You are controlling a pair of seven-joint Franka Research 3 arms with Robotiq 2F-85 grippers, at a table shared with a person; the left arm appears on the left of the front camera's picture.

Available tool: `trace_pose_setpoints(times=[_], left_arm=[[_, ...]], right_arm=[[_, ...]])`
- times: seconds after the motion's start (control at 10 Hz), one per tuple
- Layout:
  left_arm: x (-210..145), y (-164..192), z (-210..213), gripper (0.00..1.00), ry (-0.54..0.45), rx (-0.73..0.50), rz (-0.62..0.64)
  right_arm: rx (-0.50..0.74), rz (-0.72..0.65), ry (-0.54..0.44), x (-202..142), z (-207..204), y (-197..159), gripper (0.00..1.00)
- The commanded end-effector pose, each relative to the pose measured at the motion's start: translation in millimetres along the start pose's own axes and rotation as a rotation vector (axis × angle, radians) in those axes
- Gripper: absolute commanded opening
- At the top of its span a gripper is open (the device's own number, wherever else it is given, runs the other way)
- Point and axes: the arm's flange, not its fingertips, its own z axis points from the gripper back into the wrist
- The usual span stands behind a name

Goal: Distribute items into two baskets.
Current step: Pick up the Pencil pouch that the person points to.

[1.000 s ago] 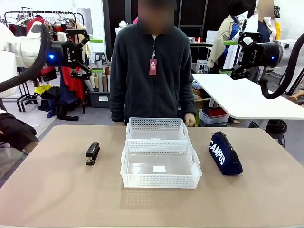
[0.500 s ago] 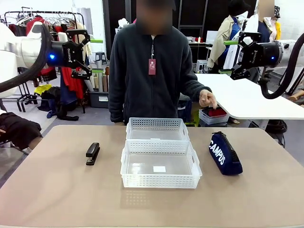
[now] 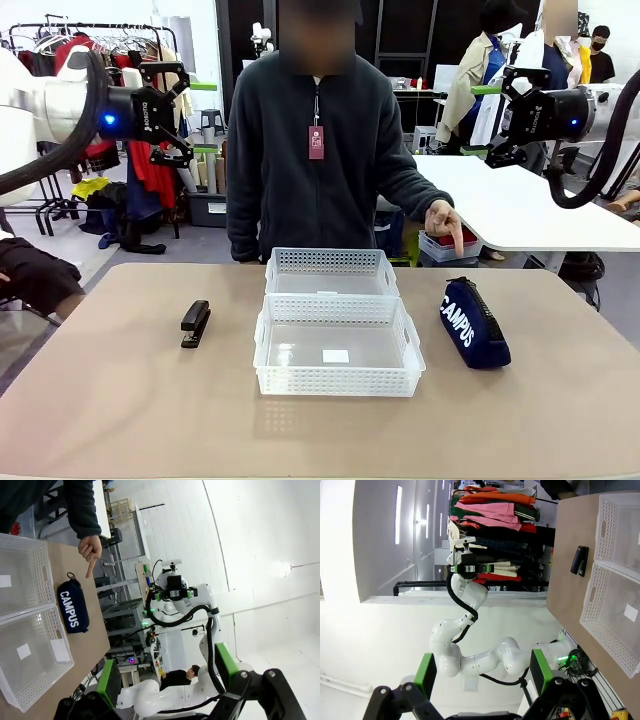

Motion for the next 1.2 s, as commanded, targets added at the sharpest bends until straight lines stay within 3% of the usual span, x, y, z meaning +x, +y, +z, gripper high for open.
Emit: trace_pose_setpoints(times=[0.0, 1.0, 1.1], left_arm=[[-0.4, -1.4, 0.6, 1.00, 0.002, -0.004, 0.004], [-0.4, -1.4, 0.6, 1.00, 0.002, -0.004, 0.004], [-0.4, -1.4, 0.6, 1.00, 0.002, -0.004, 0.004]], right_arm=[[0.000, 0.002, 0.000, -0.4, 0.1, 0.8, 1.00], [0.000, 0.000, 0.000, 0.0, 0.0, 0.0, 1.00], [-0.061, 0.007, 0.015, 4.8, -9.4, 1.4, 1.00]])
